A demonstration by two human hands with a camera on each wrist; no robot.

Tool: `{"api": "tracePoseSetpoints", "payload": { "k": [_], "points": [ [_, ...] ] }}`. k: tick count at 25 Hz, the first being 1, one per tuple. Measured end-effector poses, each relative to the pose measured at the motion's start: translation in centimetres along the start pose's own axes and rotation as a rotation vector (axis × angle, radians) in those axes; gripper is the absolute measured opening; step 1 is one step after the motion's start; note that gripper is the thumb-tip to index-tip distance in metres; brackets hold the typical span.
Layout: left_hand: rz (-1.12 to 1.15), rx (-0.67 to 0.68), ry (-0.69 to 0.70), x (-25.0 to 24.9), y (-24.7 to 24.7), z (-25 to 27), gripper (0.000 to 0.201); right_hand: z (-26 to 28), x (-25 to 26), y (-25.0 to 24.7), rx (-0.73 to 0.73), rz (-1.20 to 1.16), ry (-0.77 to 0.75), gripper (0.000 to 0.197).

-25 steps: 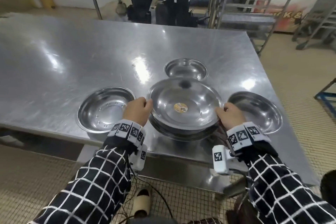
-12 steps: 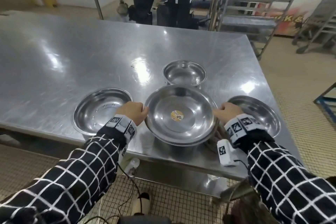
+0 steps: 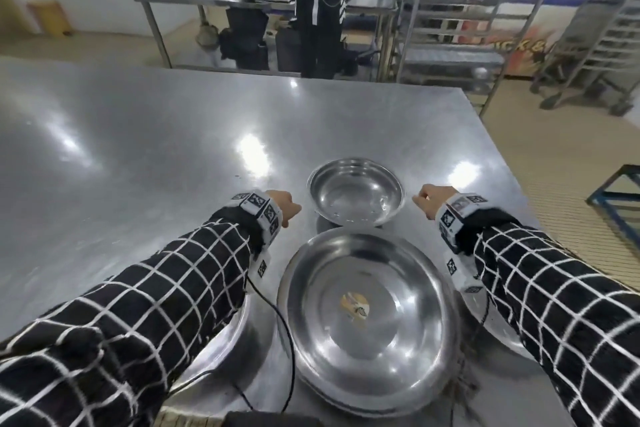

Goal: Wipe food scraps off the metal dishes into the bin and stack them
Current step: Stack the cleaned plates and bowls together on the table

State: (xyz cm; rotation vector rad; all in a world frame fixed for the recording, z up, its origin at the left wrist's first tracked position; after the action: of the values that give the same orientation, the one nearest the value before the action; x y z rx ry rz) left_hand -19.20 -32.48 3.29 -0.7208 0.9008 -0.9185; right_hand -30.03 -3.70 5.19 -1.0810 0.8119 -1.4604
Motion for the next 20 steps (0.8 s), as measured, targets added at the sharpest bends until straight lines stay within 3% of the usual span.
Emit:
{"api": "tracePoseSetpoints", "payload": {
  "k": [3,7,14,20],
  "points": [
    [0.082,0.04,0.014,-0.4,0.3,-4.0,0.042,-3.2,1.0,0.9,0.065,0.094,0.014,0.038],
    [0.179,0.064,0.04,-1.2,1.3,-8.1,0.038,-7.1,1.1,2.8,0.134,0.195,0.023,0.024],
    [0.092,0.112,0.073,-2.0,1.5,-9.9,0.029,-8.8,1.3,2.9,0.231,-0.033,0.077,0.022],
    [0.183,-0.075,0.112,-4.0,-2.6,-6.2,0.026,-6.5,1.4,-1.8,0.042,-0.112,0.061,0.018]
  ]
}}
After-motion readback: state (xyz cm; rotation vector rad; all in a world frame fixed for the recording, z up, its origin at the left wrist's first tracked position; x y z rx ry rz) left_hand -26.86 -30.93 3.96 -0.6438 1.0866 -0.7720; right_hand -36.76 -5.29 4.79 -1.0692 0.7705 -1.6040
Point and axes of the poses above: each hand's wrist, its own z-axis away from the middle knuckle, its own y-axis out of the palm, x = y × z, the point moved 9 cm from there along -z, towards the middle knuckle, and after that the axes turned 7 degrees about y, right-handed, at the moved point
